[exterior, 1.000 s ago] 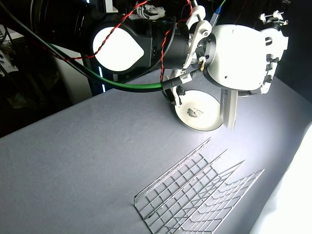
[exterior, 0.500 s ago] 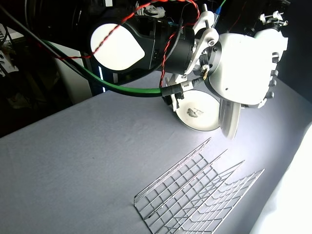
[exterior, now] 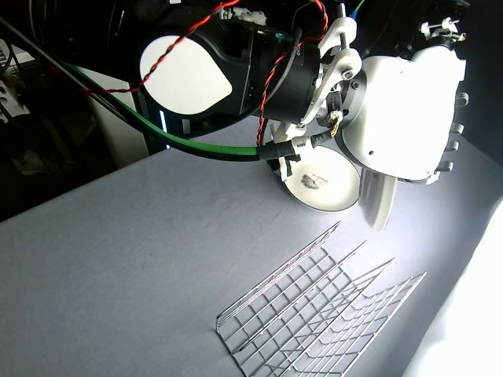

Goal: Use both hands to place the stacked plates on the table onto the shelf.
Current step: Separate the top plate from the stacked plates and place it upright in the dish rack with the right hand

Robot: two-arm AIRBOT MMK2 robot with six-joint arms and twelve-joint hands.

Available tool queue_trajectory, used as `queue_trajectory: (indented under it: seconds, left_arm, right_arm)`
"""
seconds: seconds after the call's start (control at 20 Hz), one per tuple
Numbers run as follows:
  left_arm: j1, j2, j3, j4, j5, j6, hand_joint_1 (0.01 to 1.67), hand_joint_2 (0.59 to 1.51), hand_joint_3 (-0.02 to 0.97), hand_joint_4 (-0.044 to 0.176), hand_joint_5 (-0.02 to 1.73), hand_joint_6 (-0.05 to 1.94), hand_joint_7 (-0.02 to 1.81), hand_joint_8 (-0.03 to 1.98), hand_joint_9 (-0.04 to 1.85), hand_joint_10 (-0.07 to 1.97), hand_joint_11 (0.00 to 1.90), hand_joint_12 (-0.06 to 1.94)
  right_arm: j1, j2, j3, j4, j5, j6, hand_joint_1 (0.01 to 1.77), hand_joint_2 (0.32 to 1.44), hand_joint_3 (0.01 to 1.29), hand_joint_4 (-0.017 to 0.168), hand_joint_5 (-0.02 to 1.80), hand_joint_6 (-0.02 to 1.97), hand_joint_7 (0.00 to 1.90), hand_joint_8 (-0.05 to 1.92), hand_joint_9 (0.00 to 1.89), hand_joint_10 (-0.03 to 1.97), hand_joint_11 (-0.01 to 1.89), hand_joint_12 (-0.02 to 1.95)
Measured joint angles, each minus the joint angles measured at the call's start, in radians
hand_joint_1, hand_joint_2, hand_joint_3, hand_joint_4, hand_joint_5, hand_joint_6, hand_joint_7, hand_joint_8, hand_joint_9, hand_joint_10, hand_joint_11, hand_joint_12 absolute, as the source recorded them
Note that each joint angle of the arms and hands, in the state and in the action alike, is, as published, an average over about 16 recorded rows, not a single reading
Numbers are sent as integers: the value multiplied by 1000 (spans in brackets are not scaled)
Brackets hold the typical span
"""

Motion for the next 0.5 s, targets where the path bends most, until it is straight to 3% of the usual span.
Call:
queue_trajectory:
  seconds: [0.5]
  left_arm:
    - [5, 0, 3, -8, -2, 1, 15, 1179, 21, 3, 16, 5, 19, 1, 17, 8, 14, -4]
  right_arm:
    - [27, -4, 33, 98, -82, 2, 1348, 976, 11, -8, 1019, 749, 1174, 655, 1088, 870, 826, 1444]
